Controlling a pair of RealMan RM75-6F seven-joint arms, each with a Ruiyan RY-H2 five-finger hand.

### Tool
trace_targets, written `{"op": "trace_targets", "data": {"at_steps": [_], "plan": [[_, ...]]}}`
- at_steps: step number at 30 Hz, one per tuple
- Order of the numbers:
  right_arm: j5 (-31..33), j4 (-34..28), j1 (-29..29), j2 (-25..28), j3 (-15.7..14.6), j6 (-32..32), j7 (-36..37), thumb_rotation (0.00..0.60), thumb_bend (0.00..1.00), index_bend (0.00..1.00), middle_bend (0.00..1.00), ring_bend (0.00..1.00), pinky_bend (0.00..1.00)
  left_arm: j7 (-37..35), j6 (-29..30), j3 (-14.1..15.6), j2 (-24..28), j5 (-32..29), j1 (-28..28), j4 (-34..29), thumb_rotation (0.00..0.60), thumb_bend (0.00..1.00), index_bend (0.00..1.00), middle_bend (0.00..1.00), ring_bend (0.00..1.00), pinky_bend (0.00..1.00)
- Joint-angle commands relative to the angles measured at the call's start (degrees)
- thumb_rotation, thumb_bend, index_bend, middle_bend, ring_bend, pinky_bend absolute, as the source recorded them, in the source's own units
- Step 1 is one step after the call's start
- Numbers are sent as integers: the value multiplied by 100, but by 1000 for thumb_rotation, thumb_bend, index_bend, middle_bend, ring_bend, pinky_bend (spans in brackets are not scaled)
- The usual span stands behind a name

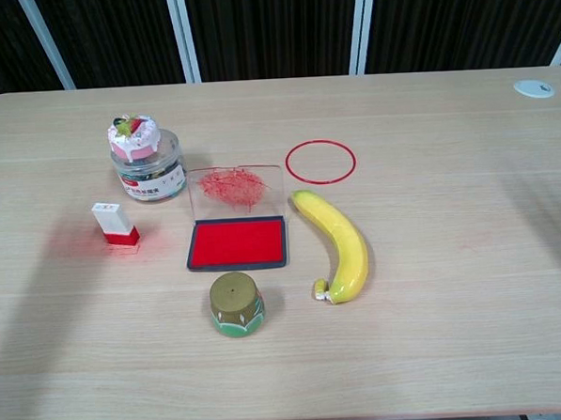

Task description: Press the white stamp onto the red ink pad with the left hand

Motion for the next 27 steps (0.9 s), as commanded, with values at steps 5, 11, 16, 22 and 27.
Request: {"op": "trace_targets", "data": {"at_steps": [5, 11, 16, 22, 27], "plan": [[-5, 3, 0, -1, 0, 5, 4, 600, 52, 0, 0, 0, 177, 3, 2, 1, 5, -2, 3, 0, 600, 46, 0, 0, 0, 69], [-19, -6, -5, -2, -4, 19, -5, 600, 52, 0, 0, 0, 177, -20, 8, 5, 22, 11, 7, -8, 600, 46, 0, 0, 0, 69], [23, 3, 3, -12, 8, -11, -8, 600, 54, 0, 0, 0, 177, 11, -80, 14, 9, -9, -31, -3, 600, 46, 0, 0, 0, 72], [105, 5, 14, -14, 42, -50, 14, 600, 54, 0, 0, 0, 177, 180, -265, -19, -22, -2, -175, 18, 600, 46, 0, 0, 0, 80], [88, -15, 16, -8, 19, -75, 32, 600, 56, 0, 0, 0, 177, 347, -619, -165, 46, -102, -459, -11, 600, 75, 0, 0, 0, 95]]}}
